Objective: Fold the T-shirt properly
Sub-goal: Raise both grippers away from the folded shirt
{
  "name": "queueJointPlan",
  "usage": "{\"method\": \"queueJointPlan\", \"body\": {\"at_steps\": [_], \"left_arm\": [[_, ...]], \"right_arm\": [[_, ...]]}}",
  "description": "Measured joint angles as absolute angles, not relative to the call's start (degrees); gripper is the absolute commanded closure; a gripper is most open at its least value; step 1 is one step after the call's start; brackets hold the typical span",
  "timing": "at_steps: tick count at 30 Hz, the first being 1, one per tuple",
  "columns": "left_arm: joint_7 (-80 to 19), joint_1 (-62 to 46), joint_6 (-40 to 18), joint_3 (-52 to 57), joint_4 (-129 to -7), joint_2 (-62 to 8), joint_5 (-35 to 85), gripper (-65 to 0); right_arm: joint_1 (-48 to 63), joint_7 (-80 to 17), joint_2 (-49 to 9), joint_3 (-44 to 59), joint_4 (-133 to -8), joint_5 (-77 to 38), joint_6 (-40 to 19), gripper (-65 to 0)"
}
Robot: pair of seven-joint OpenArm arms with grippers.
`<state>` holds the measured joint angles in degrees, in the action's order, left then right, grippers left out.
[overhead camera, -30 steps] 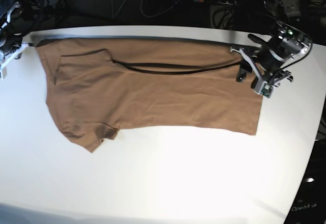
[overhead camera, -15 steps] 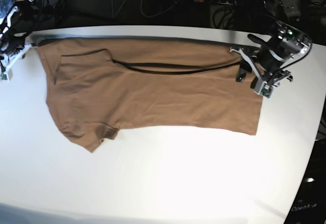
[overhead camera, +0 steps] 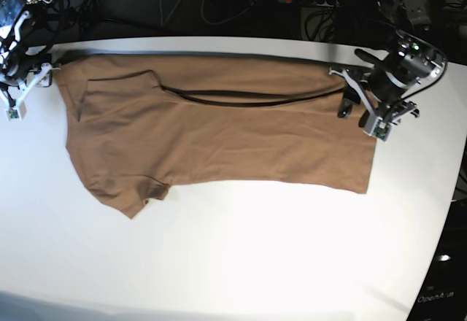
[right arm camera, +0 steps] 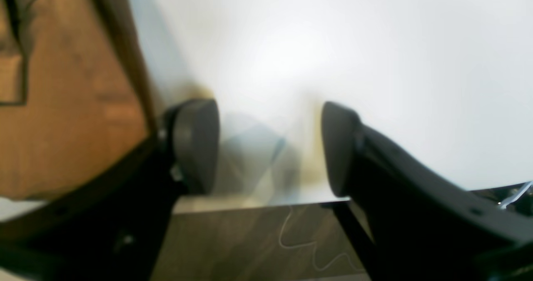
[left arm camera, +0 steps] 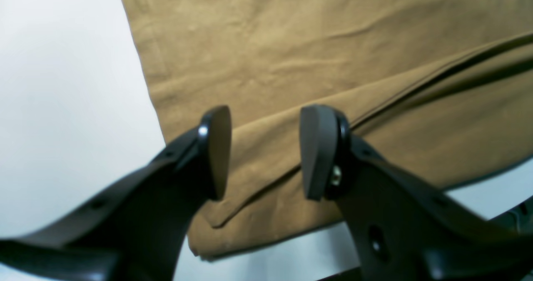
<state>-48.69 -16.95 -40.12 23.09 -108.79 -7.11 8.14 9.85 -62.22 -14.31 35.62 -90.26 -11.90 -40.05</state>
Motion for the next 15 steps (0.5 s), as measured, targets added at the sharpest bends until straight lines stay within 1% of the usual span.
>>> {"method": "queueJointPlan", "body": {"at_steps": [6, 14, 15], "left_arm": [[-48.7, -16.0, -40.1, 23.1, -108.8, -7.1, 7.9, -26.9], [-48.7, -16.1, -40.1, 23.1, -108.8, -7.1, 7.9, -26.9], [-48.7, -16.1, -40.1, 23.1, -108.8, -7.1, 7.9, -26.9]], "right_arm": [[8.6, -62.1, -16.4, 35.9, -90.4, -11.9, -40.1, -40.9], [6.7, -62.6, -17.3, 40.5, -90.4, -12.0, -40.1, -40.8], [6.7, -64.0, -17.3, 40.9, -90.4, -12.4, -40.1, -40.6]]}}
